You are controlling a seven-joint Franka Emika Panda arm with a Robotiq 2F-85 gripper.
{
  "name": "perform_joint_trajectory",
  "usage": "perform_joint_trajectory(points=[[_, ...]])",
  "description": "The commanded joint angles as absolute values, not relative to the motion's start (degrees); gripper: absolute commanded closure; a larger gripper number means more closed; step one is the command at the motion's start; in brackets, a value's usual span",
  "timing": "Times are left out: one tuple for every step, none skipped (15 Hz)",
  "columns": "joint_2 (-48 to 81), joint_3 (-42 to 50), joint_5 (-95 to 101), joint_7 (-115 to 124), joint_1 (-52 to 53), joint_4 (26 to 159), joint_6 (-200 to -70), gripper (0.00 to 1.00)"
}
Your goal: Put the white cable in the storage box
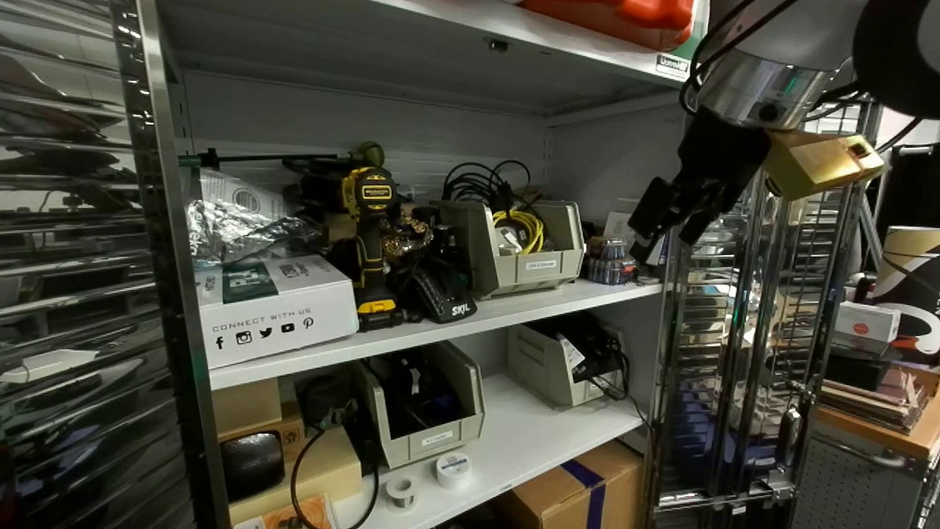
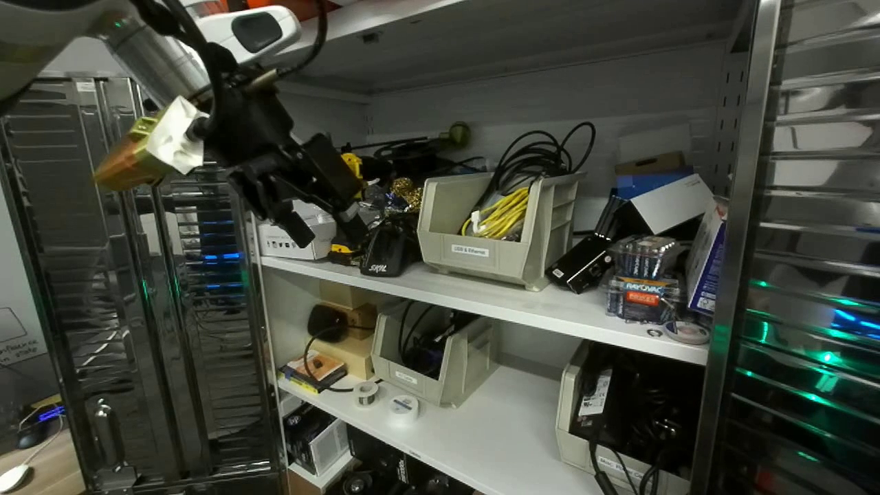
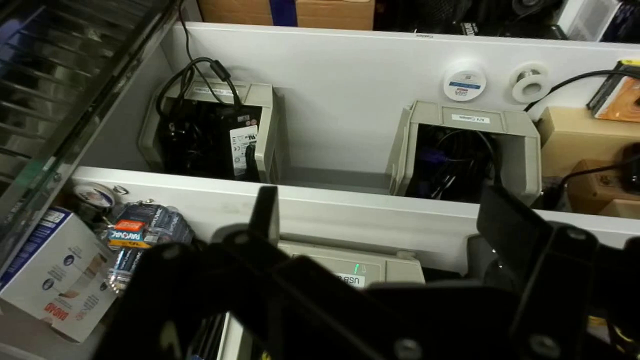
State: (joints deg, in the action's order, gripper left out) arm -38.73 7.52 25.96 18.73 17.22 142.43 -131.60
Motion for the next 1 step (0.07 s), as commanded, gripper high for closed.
perform_joint_trajectory(points=[[-38.1,2.3,20.9,15.0,10.7,142.7,-133.1,0.0]])
